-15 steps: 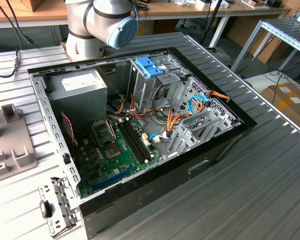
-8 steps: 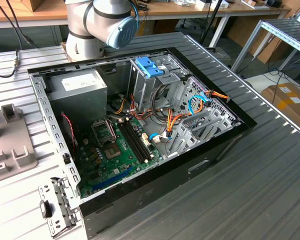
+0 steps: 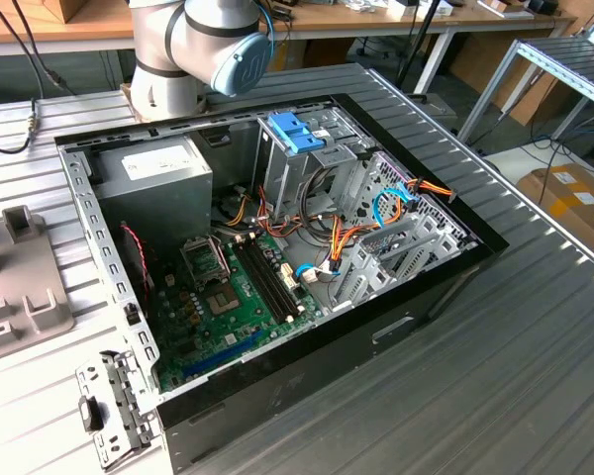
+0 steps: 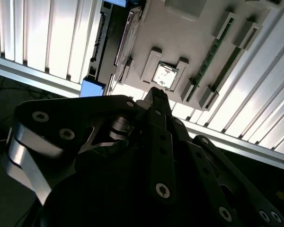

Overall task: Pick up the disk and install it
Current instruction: 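Pick up the disk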

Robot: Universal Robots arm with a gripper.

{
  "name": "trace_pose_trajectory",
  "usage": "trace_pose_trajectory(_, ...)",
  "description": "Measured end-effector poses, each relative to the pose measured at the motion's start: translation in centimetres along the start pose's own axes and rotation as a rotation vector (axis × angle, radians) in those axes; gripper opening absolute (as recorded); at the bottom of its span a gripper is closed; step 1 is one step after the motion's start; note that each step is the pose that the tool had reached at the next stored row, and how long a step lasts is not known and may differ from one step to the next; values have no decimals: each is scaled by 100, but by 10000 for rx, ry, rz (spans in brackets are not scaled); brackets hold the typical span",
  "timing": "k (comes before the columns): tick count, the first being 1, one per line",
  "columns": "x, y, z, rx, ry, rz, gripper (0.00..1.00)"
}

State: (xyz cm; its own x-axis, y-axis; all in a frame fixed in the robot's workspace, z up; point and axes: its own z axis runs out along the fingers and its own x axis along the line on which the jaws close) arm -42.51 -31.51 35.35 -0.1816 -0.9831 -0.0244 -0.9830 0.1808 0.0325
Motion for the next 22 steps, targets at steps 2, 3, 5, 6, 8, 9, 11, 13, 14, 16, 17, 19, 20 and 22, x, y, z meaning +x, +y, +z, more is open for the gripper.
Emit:
trace_pose_trajectory(2, 0, 0, 0, -2, 3, -87, 11)
trace_pose_trajectory(3, 0, 0, 0, -4, 4, -130, 11)
trace_pose_trajectory(5, 0, 0, 0, -6, 7, -219, 11)
trace_pose_trajectory(6, 0, 0, 0, -7, 10, -279, 11)
trace_pose_trajectory(8, 0, 0, 0, -11, 14, -429, 11)
trace_pose_trajectory(9, 0, 0, 0, -12, 15, -473, 11)
trace_pose_trajectory(11, 0, 0, 0, -14, 19, -566, 11)
trace_pose_trajectory(13, 0, 0, 0, -16, 21, -651, 11)
trace_pose_trajectory(14, 0, 0, 0, -17, 23, -693, 11)
trace_pose_trajectory(16, 0, 0, 0, -21, 28, -855, 11)
trace_pose_trajectory(17, 0, 0, 0, -22, 29, -893, 11)
trace_pose_trajectory(19, 0, 0, 0, -25, 33, -997, 11)
trace_pose_trajectory(20, 0, 0, 0, -25, 34, -1038, 11)
trace_pose_trajectory(22, 0, 0, 0, -28, 38, -1147, 11)
